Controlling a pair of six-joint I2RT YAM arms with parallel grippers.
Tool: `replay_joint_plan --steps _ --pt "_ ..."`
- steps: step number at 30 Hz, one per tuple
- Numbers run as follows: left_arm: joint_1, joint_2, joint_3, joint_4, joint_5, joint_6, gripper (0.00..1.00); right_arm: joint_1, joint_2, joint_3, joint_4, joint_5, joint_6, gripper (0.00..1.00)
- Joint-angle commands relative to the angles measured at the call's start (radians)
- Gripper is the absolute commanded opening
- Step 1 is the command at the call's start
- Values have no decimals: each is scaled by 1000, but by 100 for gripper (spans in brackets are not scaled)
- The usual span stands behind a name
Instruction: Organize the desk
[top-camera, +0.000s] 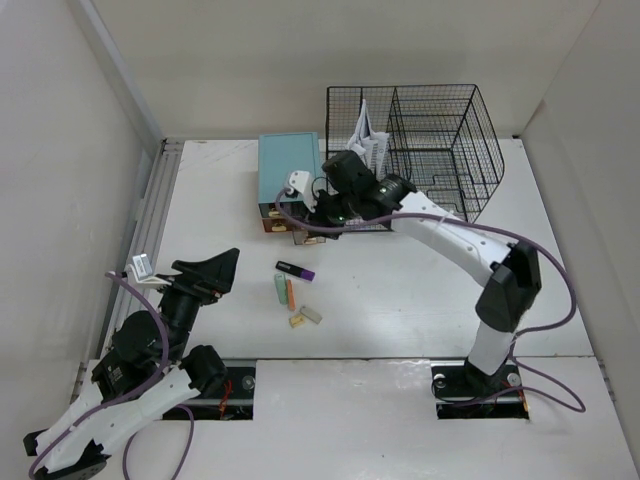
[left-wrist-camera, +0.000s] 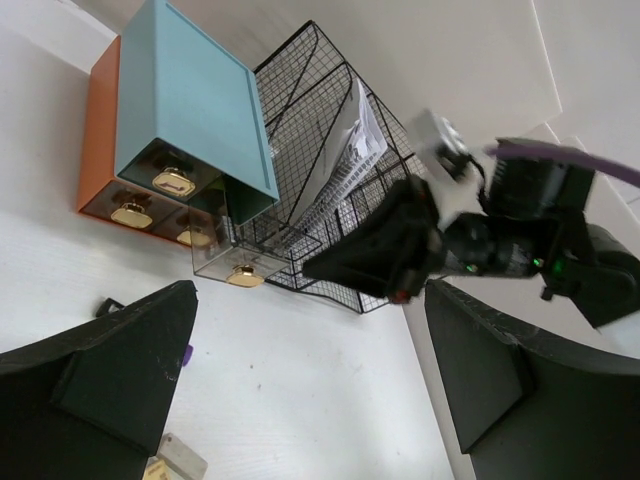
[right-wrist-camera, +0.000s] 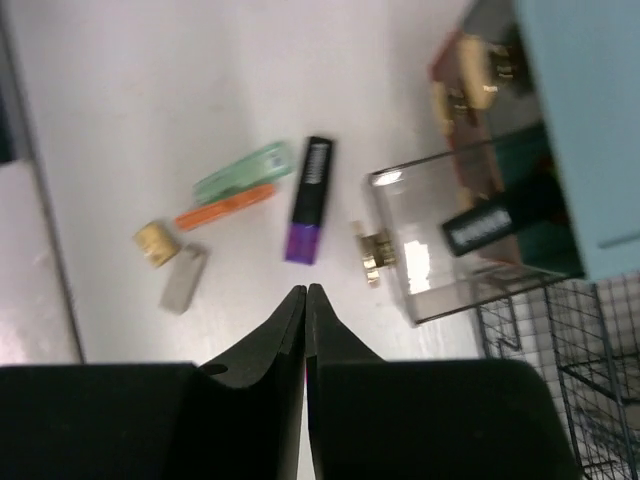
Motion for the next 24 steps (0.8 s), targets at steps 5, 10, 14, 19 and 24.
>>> replay_joint_plan --steps 5,10,14,19,24 --pt "-4 7 -9 32 -31 -37 94 122 -145 -277 43 -161 -328 12" --pt "-4 -19 -18 14 -57 -69 94 179 -95 -362 165 3 -270 28" --pt "-4 -29 -19 4 -57 -69 94 179 2 -316 224 114 -165 35" --pt "-4 -29 -9 -6 -57 -78 95 179 123 -195 250 161 -53 43" --pt "-4 -47 0 -17 -57 -69 95 179 232 -127 225 171 -26 47"
